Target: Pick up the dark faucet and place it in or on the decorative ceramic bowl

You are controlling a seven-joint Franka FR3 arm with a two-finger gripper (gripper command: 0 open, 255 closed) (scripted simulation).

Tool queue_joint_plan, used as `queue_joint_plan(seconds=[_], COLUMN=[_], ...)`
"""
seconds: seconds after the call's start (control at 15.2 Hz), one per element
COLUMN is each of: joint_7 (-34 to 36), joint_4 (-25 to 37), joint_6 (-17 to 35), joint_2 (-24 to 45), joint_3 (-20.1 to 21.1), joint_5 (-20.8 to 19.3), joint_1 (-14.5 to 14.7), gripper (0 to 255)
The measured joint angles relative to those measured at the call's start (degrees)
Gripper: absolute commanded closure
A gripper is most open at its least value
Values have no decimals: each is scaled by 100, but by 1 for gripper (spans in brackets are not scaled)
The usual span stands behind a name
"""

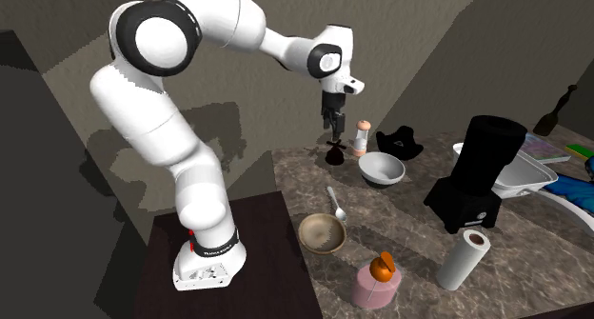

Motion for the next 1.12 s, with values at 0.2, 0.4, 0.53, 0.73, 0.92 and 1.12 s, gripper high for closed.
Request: queue_joint_plan(seconds=[0.2, 0.4, 0.53, 0.73, 0.92, 1.12], joint_7=[301, 664, 892, 1247, 1548, 1848], joint_4=[181, 539, 769, 1169, 1628, 2212], joint_6=[369, 631, 798, 995, 1117, 1214], joint_2=[562, 1209, 1636, 2282, 2915, 3657], joint_3=[193, 376, 458, 539, 552, 501], joint_5=[-107, -301, -464, -738, -1013, -1318], joint_1=[40, 104, 156, 283, 443, 674], gripper=[0, 0, 0, 0, 0, 0])
